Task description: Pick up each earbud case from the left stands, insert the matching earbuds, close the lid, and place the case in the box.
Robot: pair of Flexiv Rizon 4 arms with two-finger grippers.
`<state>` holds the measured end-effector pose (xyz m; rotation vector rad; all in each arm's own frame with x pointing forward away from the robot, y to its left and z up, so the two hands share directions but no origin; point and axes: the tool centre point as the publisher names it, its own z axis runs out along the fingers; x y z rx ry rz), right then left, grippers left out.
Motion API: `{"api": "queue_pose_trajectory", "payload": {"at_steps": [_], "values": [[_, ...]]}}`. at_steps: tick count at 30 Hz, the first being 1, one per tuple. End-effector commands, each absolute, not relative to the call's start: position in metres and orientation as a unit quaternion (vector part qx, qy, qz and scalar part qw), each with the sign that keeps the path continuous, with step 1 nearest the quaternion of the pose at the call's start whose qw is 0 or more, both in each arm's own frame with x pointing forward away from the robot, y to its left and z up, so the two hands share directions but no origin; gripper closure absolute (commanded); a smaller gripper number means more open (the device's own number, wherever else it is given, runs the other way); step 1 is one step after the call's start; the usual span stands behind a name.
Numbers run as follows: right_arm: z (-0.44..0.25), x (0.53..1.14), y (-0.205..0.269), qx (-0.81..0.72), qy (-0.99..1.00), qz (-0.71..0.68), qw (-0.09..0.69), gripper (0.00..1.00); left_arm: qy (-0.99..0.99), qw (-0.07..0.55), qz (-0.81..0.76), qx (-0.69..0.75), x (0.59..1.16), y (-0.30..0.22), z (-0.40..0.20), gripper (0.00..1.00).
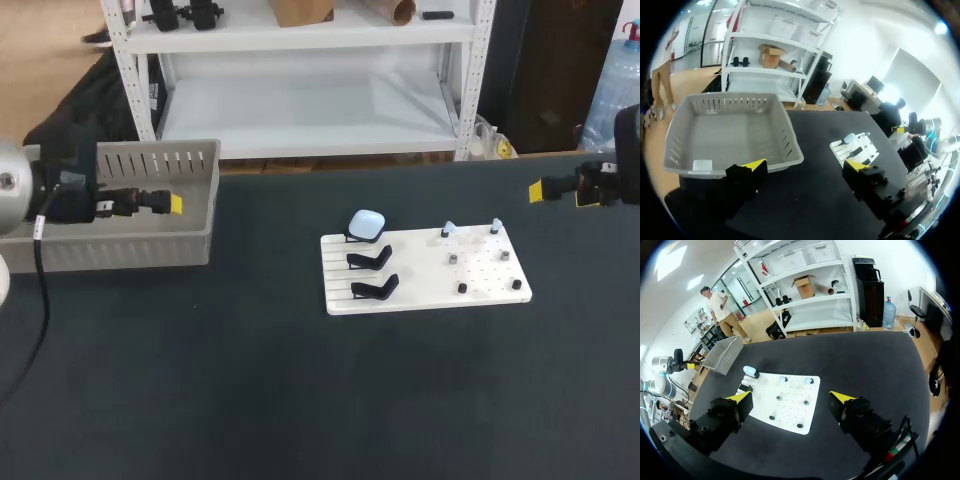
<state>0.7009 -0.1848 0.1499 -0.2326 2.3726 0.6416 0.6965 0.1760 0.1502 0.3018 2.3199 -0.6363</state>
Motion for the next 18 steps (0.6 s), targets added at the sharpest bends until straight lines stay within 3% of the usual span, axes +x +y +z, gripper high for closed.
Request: {"api": "queue_pose_trajectory", "payload": {"at_steps": [1, 18], "values": [[0.149, 0.701, -0.185, -0.090, 0.907, 0.246, 0.330, 0.00, 0.881, 0.356, -0.271, 0.155, 0.711, 0.166, 0.157, 0.00], [0.149, 0.701, -0.185, -0.090, 0.907, 0.246, 0.330, 0.00, 0.762, 0.358, -0.294, 0.453, 0.756, 0.088, 0.171, 0.00]]}}
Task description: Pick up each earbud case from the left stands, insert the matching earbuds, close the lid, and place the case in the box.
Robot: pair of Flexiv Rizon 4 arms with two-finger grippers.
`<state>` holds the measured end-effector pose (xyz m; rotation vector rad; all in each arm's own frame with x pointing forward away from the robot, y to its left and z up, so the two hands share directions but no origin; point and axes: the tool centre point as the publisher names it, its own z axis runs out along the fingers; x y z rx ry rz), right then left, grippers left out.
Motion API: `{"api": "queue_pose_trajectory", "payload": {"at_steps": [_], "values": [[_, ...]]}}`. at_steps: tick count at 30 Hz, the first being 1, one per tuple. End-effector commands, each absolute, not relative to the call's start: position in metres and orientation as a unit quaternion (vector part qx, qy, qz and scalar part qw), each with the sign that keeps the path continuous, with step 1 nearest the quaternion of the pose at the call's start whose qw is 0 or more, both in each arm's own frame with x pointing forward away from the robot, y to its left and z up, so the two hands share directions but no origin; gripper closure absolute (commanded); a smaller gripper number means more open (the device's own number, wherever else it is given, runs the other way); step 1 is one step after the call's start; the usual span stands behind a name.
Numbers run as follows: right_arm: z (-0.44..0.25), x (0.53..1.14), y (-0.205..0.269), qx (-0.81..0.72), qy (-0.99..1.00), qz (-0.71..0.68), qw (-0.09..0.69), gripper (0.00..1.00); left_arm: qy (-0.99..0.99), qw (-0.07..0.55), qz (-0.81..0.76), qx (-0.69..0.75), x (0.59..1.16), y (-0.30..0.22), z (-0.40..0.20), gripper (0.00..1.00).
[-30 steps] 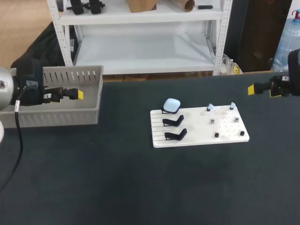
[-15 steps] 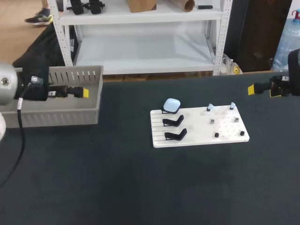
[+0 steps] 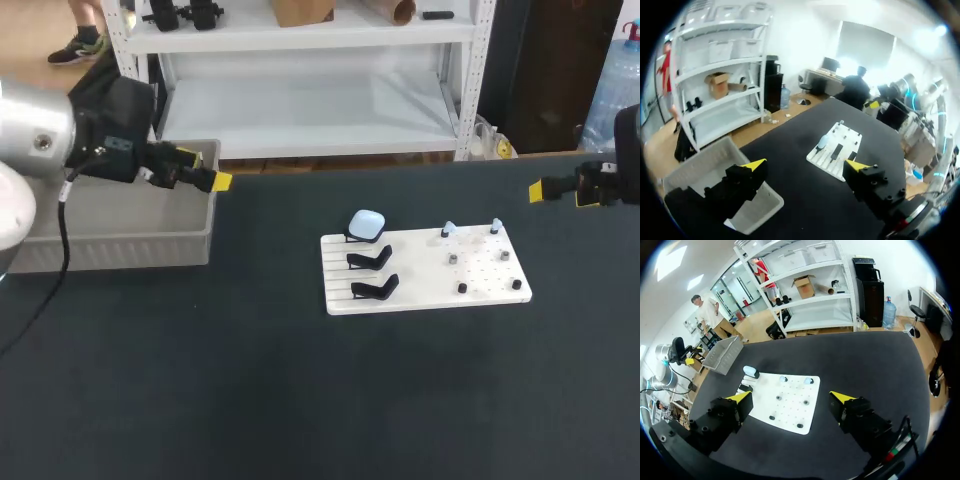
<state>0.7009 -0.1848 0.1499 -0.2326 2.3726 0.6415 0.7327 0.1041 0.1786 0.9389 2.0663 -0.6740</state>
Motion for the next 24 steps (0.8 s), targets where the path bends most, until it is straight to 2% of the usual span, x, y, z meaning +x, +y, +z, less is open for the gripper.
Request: {"api": "queue_pose_trajectory", "payload": {"at_steps": [1, 14, 24], "values": [[0.149, 0.701, -0.185, -0.090, 0.907, 0.246, 0.330, 0.00, 0.753, 0.359, -0.292, 0.468, 0.758, 0.083, 0.171, 0.00], [0.149, 0.701, -0.185, -0.090, 0.907, 0.246, 0.330, 0.00, 0.667, 0.356, -0.271, 0.595, 0.781, 0.016, 0.143, 0.00], [0.149, 0.701, -0.185, -0.090, 0.907, 0.246, 0.330, 0.00, 0.666, 0.325, -0.297, 0.603, 0.785, -0.013, 0.103, 0.00]]}}
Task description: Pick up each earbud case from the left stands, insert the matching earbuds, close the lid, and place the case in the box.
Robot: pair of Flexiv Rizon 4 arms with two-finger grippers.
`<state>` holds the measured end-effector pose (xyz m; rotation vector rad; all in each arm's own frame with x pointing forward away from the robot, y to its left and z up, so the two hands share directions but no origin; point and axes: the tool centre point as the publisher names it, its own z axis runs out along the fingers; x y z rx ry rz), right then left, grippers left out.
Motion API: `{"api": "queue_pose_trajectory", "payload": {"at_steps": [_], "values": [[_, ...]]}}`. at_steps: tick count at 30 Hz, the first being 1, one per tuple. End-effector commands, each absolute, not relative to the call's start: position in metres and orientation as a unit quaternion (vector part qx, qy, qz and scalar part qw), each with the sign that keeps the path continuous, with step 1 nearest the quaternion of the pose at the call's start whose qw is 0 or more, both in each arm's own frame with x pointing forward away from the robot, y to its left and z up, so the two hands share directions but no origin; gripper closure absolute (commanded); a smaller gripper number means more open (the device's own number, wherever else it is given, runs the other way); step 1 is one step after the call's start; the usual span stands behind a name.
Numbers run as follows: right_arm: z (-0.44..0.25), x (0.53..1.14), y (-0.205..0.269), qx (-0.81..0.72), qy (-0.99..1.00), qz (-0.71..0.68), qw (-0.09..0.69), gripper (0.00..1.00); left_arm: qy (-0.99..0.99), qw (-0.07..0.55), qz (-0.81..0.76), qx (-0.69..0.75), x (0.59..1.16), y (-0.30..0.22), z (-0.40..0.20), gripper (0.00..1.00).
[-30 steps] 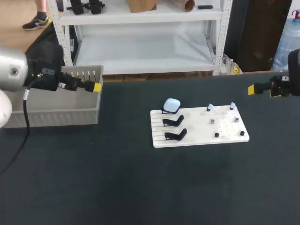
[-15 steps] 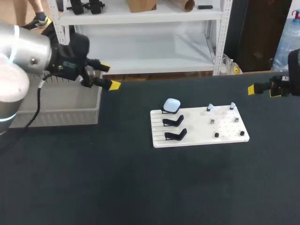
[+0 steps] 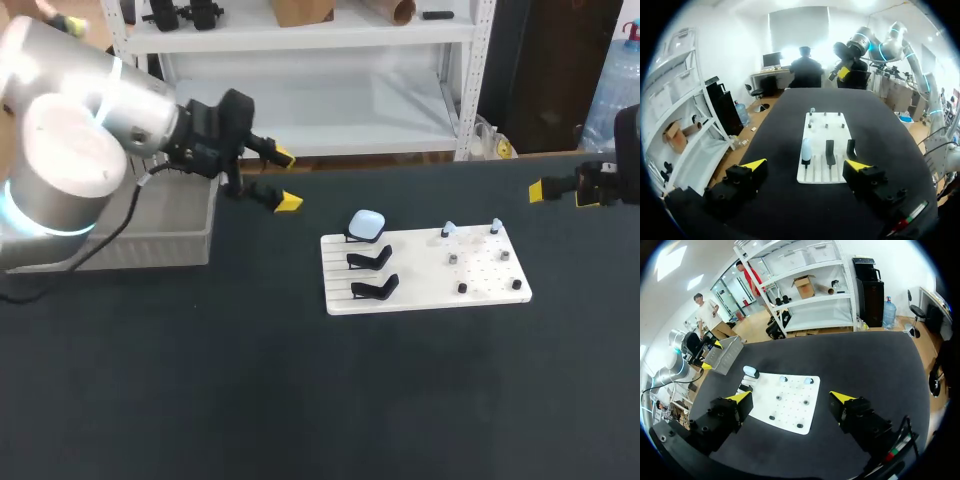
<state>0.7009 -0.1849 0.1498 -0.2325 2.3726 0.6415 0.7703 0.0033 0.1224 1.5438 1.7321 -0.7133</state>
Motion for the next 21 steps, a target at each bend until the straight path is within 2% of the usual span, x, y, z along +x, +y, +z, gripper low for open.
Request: {"api": "queue_pose_trajectory", "payload": {"at_steps": [1, 19, 21], "values": [[0.149, 0.701, -0.185, -0.090, 0.907, 0.246, 0.330, 0.00, 0.667, 0.329, -0.291, 0.602, 0.787, -0.015, 0.099, 0.00], [0.149, 0.701, -0.185, -0.090, 0.907, 0.246, 0.330, 0.00, 0.638, 0.338, -0.342, 0.602, 0.789, -0.041, 0.055, 0.00], [0.149, 0.701, -0.185, -0.090, 0.907, 0.246, 0.330, 0.00, 0.631, 0.341, -0.345, 0.605, 0.786, -0.045, 0.053, 0.07]]}}
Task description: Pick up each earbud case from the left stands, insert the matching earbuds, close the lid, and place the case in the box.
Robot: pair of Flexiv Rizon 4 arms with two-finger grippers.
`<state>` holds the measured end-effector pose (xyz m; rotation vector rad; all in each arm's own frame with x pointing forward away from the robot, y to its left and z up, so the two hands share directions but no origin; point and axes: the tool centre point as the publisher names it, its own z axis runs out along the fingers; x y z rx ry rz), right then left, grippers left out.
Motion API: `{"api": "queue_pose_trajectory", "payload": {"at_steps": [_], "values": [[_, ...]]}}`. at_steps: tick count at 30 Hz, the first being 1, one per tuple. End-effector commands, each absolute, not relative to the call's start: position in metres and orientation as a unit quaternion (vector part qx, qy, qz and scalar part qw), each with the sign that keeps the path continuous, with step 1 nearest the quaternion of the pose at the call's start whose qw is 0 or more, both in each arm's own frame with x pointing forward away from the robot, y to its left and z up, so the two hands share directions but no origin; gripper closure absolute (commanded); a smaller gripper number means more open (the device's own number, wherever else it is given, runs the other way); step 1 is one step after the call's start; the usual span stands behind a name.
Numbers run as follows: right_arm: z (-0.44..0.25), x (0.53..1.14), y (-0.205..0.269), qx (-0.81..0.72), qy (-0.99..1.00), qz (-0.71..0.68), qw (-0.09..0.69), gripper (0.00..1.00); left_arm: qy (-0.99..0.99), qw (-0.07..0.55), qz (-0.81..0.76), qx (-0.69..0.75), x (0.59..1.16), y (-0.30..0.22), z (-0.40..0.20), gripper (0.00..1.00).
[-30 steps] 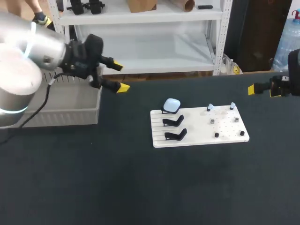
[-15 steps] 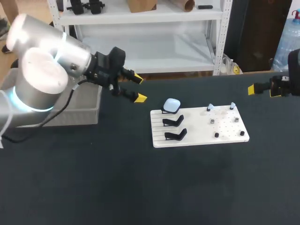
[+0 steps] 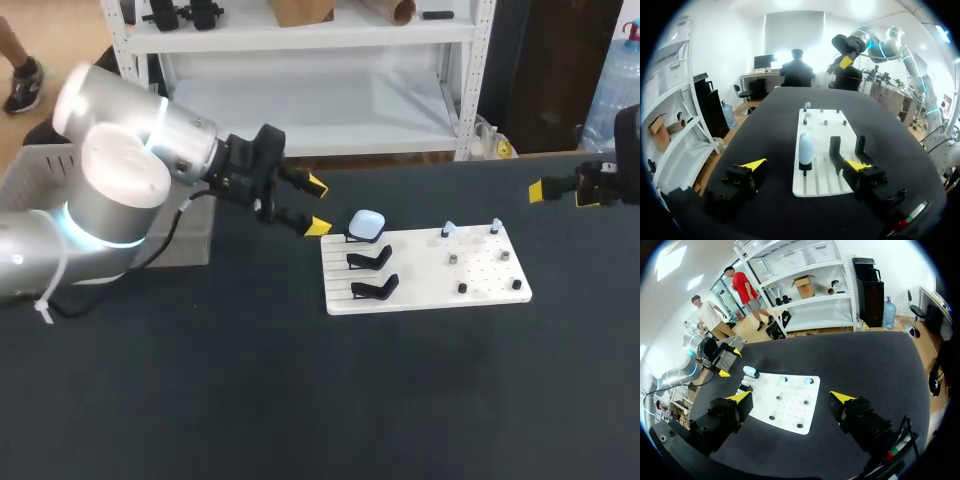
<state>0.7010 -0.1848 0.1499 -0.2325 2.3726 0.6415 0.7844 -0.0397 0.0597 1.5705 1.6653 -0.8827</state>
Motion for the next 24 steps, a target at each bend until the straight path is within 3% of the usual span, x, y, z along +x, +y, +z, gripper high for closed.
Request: {"api": "queue_pose_trajectory", "payload": {"at_steps": [1, 4, 8, 10, 13, 24], "values": [[0.149, 0.701, -0.185, -0.090, 0.907, 0.246, 0.330, 0.00, 0.630, 0.342, -0.346, 0.606, 0.785, -0.047, 0.052, 0.08], [0.149, 0.701, -0.185, -0.090, 0.907, 0.246, 0.330, 0.00, 0.625, 0.345, -0.345, 0.609, 0.783, -0.053, 0.047, 0.23], [0.149, 0.701, -0.185, -0.090, 0.907, 0.246, 0.330, 0.00, 0.619, 0.352, -0.347, 0.610, 0.783, -0.059, 0.044, 0.31], [0.149, 0.701, -0.185, -0.090, 0.907, 0.246, 0.330, 0.00, 0.618, 0.354, -0.348, 0.610, 0.783, -0.060, 0.043, 0.45], [0.149, 0.701, -0.185, -0.090, 0.907, 0.246, 0.330, 0.00, 0.617, 0.355, -0.352, 0.608, 0.783, -0.063, 0.042, 0.50], [0.149, 0.701, -0.185, -0.090, 0.907, 0.246, 0.330, 0.00, 0.612, 0.355, -0.350, 0.614, 0.779, -0.074, 0.029, 0.50]]}}
